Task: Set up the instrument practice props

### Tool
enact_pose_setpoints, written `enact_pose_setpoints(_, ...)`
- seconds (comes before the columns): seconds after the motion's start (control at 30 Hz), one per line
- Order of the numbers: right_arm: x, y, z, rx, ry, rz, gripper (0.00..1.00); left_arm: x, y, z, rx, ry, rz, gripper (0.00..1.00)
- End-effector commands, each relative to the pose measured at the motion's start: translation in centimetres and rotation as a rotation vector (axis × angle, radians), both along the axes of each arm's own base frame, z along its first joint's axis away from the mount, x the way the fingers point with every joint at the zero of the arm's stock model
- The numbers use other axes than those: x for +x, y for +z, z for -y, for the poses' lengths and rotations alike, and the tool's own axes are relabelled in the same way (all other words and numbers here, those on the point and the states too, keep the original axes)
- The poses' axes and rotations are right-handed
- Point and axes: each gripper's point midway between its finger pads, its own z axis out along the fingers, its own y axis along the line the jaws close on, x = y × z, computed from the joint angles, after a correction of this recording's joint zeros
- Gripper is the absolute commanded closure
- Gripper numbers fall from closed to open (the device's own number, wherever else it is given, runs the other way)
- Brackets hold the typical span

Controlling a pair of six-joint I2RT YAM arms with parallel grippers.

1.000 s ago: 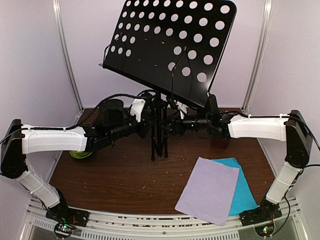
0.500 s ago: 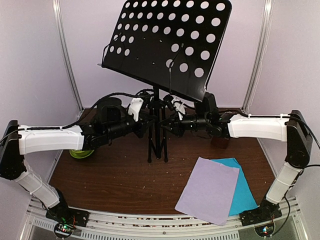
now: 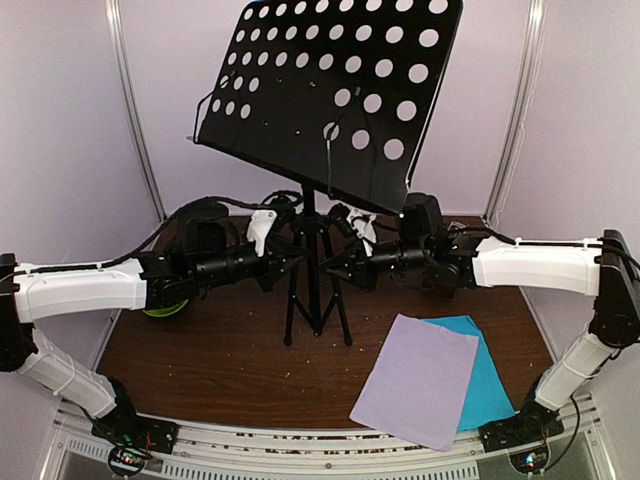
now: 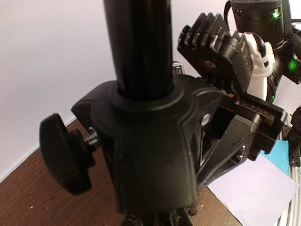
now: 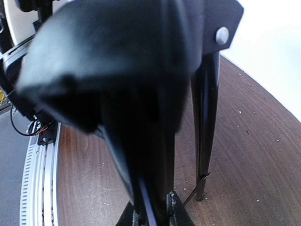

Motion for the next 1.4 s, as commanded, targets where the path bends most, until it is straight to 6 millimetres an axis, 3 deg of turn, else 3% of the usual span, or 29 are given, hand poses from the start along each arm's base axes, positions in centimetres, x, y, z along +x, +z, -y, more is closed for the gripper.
enact_pose_setpoints(0.0, 1.1, -0.4, 4.1, -0.026, -0.144, -0.081, 1.00, 2.3, -0.4, -5.6, 0.053, 0.212, 0.034, 1.00)
enact_pose_setpoints(0.23, 0.2, -1.2, 5.3, -0.055, -0.153, -0.082, 1.00, 1.3, -1.4, -7.6, 0.117, 0.241, 0.053, 1.00)
enact_pose_setpoints(0.37, 0.5, -1.2, 5.0, -0.047, -0.160, -0.082, 1.00, 1.5, -1.0, -7.5, 0.141, 0.237, 0.051, 1.00)
enact_pose_setpoints(0.57, 3.0, -1.2, 4.1, -0.008, -0.229, -0.069, 1.00, 3.6, 1.4, -6.6, 0.130, 0.290, 0.086, 1.00)
enact_pose_setpoints(0.77, 6.5, 0.0, 1.6, 0.025, -0.257, -0.012, 1.00, 6.6, 2.8, -5.9, 0.185, 0.353, 0.133, 1.00)
enact_pose_setpoints(0.97, 8.0, 1.2, 0.4, 0.034, -0.252, 0.026, 1.00, 7.3, 5.6, -5.0, 0.187, 0.328, 0.197, 1.00)
enact_pose_setpoints(1.23, 7.3, 0.0, 0.1, 0.016, -0.203, -0.013, 1.00, 6.2, 1.9, -5.4, 0.164, 0.274, 0.093, 1.00)
enact_pose_setpoints(1.37, 6.9, -0.3, -0.1, 0.015, -0.183, -0.032, 1.00, 5.6, 0.7, -6.2, 0.114, 0.264, 0.049, 0.81)
